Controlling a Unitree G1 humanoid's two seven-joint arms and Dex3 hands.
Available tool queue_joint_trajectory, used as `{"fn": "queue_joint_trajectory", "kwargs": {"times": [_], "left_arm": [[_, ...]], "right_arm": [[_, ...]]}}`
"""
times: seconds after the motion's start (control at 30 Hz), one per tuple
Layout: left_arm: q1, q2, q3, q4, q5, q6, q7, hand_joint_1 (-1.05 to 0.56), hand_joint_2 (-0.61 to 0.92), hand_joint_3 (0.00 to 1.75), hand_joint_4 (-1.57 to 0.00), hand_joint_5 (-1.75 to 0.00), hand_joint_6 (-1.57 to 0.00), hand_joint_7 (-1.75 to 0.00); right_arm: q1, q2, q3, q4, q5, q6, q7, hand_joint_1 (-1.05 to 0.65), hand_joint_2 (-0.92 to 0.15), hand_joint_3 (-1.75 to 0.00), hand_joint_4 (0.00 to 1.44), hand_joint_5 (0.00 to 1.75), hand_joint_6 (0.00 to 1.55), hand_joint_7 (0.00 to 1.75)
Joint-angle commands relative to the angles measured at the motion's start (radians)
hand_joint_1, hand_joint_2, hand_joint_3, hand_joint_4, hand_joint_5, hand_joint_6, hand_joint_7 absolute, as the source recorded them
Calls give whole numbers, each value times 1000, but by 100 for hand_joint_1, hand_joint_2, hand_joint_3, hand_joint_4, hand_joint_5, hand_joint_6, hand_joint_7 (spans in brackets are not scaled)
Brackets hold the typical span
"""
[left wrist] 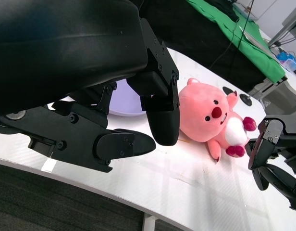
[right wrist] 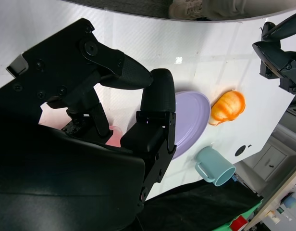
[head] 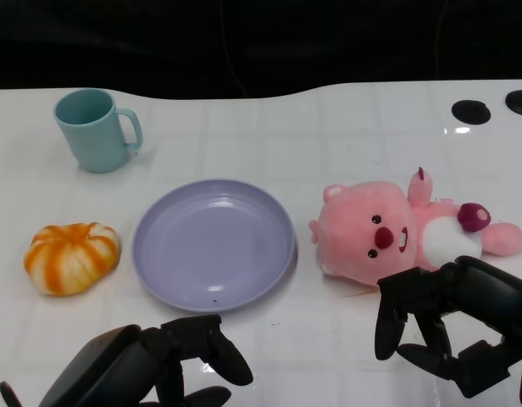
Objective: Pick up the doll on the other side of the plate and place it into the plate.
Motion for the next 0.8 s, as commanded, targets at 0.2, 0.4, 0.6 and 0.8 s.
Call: {"fn": "queue_joint_trajectory", "kwargs": {"times": [0.2,0.4,0.6,0.8], "left_arm": [[6,11,18,4,-9,-5,0,-26,92,43,-67,-175,-66,-101],[7,11,23,10,-14,-11,-1,-27,92,44,-67,-175,-66,-101],[10,9,23,14,-18,-17,1,-27,92,44,-67,-175,-66,-101],[10,7,22,13,-13,-16,3,-27,92,44,-67,-175,-66,-101]], "right_arm": [[1,-11,-1,-10,-1,25,-4,-17,-55,-105,76,172,76,118],[3,-6,1,-6,-8,9,-13,-17,-53,-106,78,172,77,118],[4,-7,2,-6,-8,10,-11,-18,-52,-109,79,172,78,118],[4,-7,1,-4,-9,10,-11,-17,-52,-109,79,174,79,119]]}}
